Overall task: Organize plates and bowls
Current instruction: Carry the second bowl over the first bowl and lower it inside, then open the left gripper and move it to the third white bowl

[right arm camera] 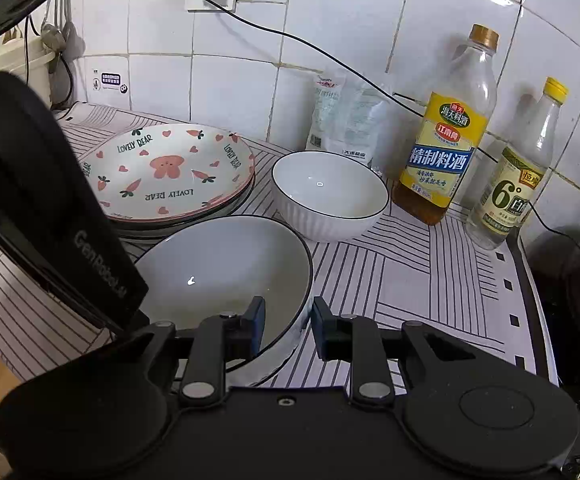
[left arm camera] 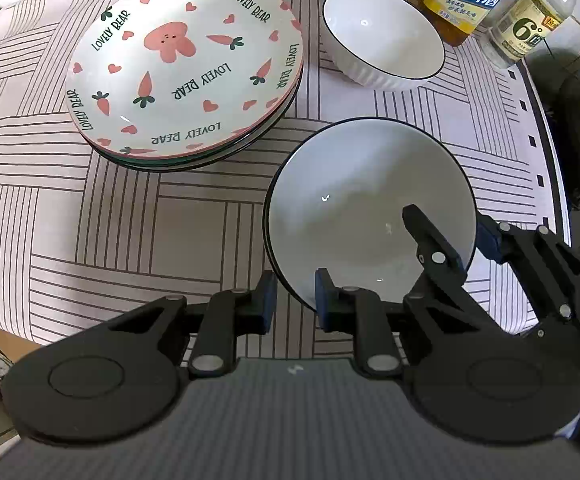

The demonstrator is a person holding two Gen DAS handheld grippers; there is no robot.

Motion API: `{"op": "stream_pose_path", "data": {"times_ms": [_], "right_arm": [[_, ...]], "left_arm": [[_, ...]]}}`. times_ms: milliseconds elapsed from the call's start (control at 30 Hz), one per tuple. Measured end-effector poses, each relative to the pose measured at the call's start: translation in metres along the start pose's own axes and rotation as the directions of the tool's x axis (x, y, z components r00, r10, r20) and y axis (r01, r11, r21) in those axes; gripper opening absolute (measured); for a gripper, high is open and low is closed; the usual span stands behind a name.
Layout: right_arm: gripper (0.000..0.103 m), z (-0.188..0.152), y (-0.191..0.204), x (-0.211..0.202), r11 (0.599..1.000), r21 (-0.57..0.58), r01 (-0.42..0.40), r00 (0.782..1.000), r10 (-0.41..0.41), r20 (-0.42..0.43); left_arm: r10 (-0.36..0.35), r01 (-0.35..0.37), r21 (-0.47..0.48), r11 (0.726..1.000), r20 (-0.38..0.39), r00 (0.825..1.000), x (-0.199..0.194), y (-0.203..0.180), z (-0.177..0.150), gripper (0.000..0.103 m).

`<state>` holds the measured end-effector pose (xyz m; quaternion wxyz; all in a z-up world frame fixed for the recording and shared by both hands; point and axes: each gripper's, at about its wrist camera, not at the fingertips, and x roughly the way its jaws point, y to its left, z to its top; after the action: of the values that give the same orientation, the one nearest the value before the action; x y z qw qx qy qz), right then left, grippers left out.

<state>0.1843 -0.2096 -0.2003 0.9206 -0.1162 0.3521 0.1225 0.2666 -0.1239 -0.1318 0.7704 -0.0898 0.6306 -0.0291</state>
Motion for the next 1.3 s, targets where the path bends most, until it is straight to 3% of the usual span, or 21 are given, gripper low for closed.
{"op": "stream_pose_path", "data": {"times_ms": [167, 267, 433, 667, 800, 967, 1033, 1133, 1300], "right_arm": [[0.029, 0.006, -0.019, 0.000, 0.989, 0.127, -0.077, 0.996, 0.081, -0.032], [0.030, 0.012, -0.033, -0.011, 0.971, 0.200, -0.134, 0.991, 0.137, 0.001], [0.033, 0.026, -0.060, -0.025, 0.930, 0.302, -0.209, 0.978, 0.203, 0.053], [0.034, 0.040, -0.099, -0.011, 0.892, 0.398, -0.214, 0.975, 0.218, 0.037], [0.035, 0.041, -0.105, 0.000, 0.890, 0.417, -0.184, 0.980, 0.200, 0.006], [0.052, 0.046, -0.108, 0.018, 0.853, 0.474, -0.220, 0.967, 0.256, -0.011], [0.063, 0.049, -0.108, 0.027, 0.834, 0.503, -0.226, 0.961, 0.274, -0.024], [0.064, 0.056, -0.108, 0.042, 0.820, 0.525, -0.227, 0.959, 0.281, -0.024], [0.065, 0.065, -0.116, 0.066, 0.790, 0.581, -0.196, 0.967, 0.256, -0.022]], "left_arm": [[-0.001, 0.000, 0.013, 1.000, 0.027, 1.000, -0.012, 0.003, 0.003, 0.018], [0.004, -0.006, 0.032, 0.999, 0.064, 0.998, -0.028, 0.004, 0.009, 0.020], [-0.047, 0.040, 0.059, 0.997, 0.127, 0.991, -0.051, 0.007, 0.023, 0.025], [-0.053, 0.025, 0.115, 0.993, 0.254, 0.966, -0.065, 0.005, 0.043, 0.030], [-0.079, 0.041, 0.140, 0.989, 0.280, 0.957, -0.060, 0.008, 0.055, 0.037], [-0.051, -0.023, 0.228, 0.973, 0.315, 0.948, -0.045, 0.008, 0.075, 0.056], [-0.042, -0.043, 0.256, 0.966, 0.317, 0.947, -0.040, 0.007, 0.084, 0.064], [-0.065, -0.021, 0.284, 0.959, 0.292, 0.954, -0.029, 0.006, 0.101, 0.072], [-0.091, -0.004, 0.334, 0.943, 0.268, 0.959, -0.011, -0.003, 0.125, 0.076]]}}
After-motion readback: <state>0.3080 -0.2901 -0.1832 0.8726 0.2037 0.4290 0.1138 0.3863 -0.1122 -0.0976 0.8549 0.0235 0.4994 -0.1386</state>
